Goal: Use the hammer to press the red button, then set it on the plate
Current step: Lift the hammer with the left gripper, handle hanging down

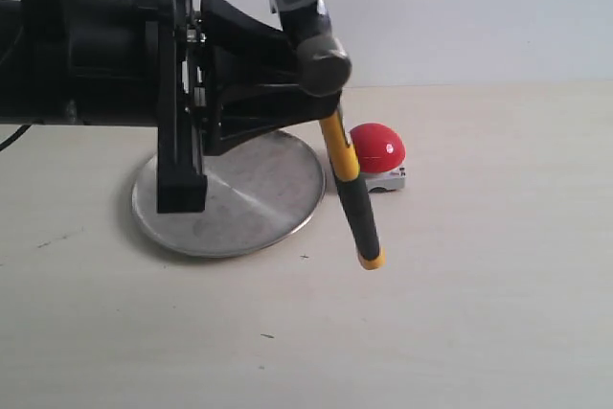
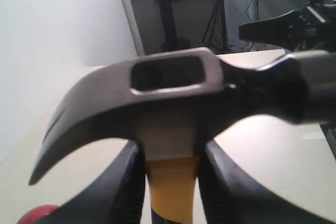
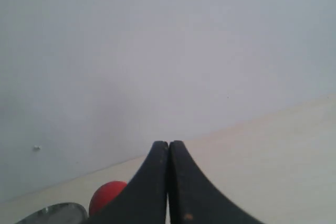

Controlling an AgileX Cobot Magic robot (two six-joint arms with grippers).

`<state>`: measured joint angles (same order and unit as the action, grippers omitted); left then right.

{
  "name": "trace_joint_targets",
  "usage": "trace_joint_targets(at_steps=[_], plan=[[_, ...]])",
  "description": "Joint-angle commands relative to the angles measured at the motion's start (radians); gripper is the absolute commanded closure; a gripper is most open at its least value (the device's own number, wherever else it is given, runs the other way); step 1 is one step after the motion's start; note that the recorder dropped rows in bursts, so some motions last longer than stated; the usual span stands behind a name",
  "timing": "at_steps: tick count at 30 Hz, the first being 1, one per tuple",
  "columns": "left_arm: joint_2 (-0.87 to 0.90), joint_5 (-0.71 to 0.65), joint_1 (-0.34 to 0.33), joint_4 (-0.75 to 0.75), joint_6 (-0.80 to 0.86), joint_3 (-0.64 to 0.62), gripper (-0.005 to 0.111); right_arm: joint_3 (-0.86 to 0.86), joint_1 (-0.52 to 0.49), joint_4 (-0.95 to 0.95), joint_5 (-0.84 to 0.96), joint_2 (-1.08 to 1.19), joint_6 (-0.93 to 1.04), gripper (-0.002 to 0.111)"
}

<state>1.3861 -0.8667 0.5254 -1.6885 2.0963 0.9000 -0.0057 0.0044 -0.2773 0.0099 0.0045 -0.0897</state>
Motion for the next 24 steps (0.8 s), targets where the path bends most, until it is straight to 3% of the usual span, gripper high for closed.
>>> trace_joint_targets(at_steps=[1,8,12,16,19,24], plan=[[0.085,-0.196,-0.117,-0.056,0.001,0.057,0.107,0.006,-0.007,-0.005,-0.106,-0.005,-0.049,0.108],[0.259,-0.353,-0.238,-0.056,0.001,0.128,0.107,0.006,-0.004,0.054,-0.137,-0.005,-0.073,0.108],[0.342,-0.354,-0.293,-0.056,0.001,0.182,0.107,0.006,-0.004,0.045,-0.231,-0.005,-0.180,0.108],[0.389,-0.354,-0.316,-0.056,0.001,0.213,0.107,0.006,-0.004,0.107,-0.377,-0.005,-0.261,0.108],[0.424,-0.354,-0.317,-0.056,0.001,0.233,0.107,-0.052,-0.004,0.178,-0.388,0.048,-0.283,0.108],[0.457,-0.354,-0.317,-0.056,-0.003,0.244,0.107,-0.243,-0.004,0.256,-0.388,0.336,-0.270,0.108]])
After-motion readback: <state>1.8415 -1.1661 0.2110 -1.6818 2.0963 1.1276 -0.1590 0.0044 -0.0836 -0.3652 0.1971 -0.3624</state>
